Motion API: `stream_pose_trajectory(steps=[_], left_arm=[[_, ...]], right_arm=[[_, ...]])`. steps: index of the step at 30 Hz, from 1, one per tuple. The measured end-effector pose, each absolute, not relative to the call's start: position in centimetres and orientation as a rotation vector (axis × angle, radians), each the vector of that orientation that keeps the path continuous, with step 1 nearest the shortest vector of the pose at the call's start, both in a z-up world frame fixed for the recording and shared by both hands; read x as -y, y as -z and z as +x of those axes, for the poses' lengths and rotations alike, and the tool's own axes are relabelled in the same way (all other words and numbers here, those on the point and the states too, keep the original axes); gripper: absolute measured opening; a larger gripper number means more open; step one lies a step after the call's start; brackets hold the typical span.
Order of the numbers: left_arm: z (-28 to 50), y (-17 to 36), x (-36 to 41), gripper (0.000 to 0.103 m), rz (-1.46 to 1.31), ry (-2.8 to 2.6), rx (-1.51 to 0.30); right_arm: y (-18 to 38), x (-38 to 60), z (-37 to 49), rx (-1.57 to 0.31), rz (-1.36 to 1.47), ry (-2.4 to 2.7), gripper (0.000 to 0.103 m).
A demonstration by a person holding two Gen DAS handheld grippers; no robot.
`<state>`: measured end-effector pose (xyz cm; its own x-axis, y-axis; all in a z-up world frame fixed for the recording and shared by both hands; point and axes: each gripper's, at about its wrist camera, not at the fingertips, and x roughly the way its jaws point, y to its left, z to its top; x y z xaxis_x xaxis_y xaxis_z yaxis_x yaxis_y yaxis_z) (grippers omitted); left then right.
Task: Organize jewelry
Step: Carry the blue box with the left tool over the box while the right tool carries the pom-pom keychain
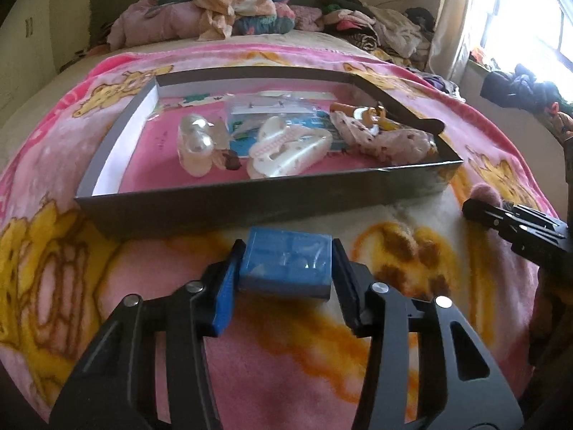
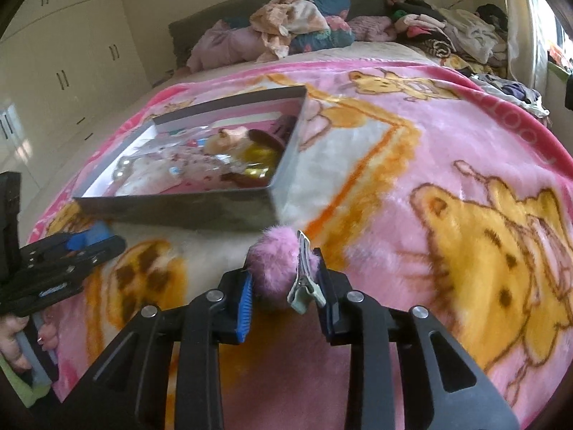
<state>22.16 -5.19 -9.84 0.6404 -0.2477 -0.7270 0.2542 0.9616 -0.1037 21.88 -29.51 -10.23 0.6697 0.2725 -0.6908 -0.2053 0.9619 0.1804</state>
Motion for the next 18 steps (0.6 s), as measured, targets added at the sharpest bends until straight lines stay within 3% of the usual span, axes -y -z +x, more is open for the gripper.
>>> stream_pose_trajectory(steps=[18], left_arm=[[19.5,5.2,-0.2,0.038,-0.040,0.241,-0.736]], right_arm=[[6.0,22.2,17.8,-0.727,0.080,-0.446,0.028]])
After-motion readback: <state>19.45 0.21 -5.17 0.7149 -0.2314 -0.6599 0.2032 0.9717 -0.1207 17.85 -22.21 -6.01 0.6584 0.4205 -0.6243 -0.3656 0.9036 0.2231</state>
